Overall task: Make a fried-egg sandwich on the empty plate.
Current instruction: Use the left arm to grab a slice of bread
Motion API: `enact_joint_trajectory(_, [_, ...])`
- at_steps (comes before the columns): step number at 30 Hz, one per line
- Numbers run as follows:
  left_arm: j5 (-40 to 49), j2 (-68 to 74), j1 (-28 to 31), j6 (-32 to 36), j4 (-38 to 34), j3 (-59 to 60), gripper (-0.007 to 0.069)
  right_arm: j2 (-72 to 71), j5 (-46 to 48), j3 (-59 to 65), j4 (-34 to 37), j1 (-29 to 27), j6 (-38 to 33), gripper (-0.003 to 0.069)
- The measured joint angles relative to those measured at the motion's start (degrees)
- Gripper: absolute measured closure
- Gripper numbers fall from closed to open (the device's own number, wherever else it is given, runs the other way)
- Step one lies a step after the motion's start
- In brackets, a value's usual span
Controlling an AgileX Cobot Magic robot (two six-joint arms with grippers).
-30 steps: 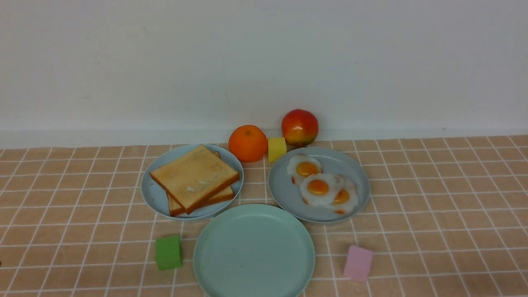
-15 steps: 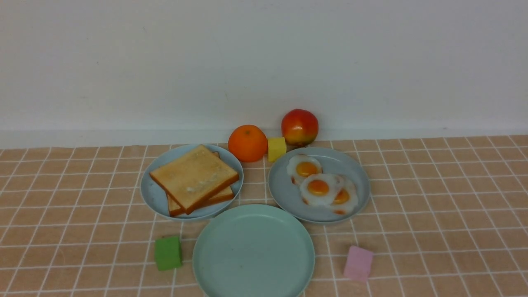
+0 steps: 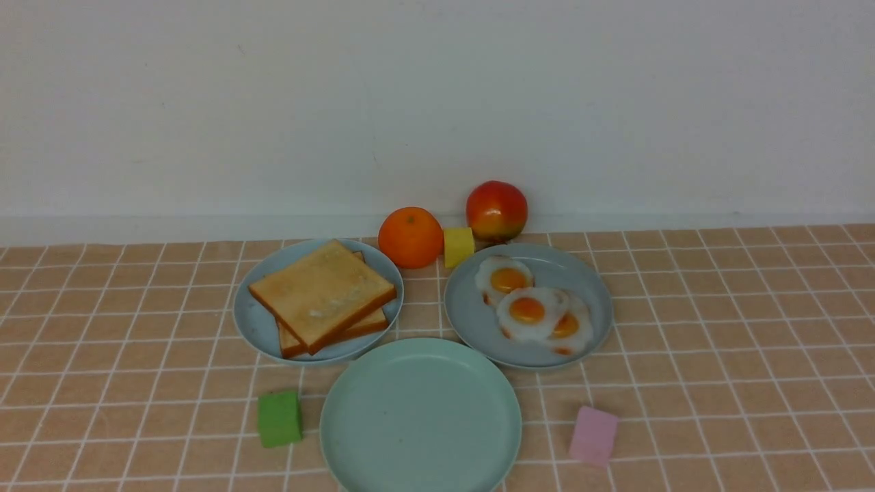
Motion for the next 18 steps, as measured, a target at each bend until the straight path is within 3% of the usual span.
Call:
enact_joint_trajectory(5, [14.87, 12.5, 0.0, 1.73, 3.49, -1.68, 0.0386, 7.12, 10.88, -0.52, -2.49, 0.0, 0.07, 0.0419])
enact_joint_trajectory(8, [16.96, 17.89, 0.0, 2.09, 4.53, -1.72, 0.0386, 9.62, 13.67, -0.13, -1.27, 0.0, 0.07, 0.0419])
enact_joint_trajectory(12, [17.29, 27.23, 0.0, 2.32, 0.24, -1.8, 0.0386, 13.58, 18.19, 1.26, 6.49, 0.0, -1.15, 0.0419])
enact_joint_trajectory(18, [17.93, 41.73, 0.0, 10.93, -12.78, -4.39, 0.0386, 20.0, 28.42, 2.8, 23.98, 0.0, -20.02, 0.0419])
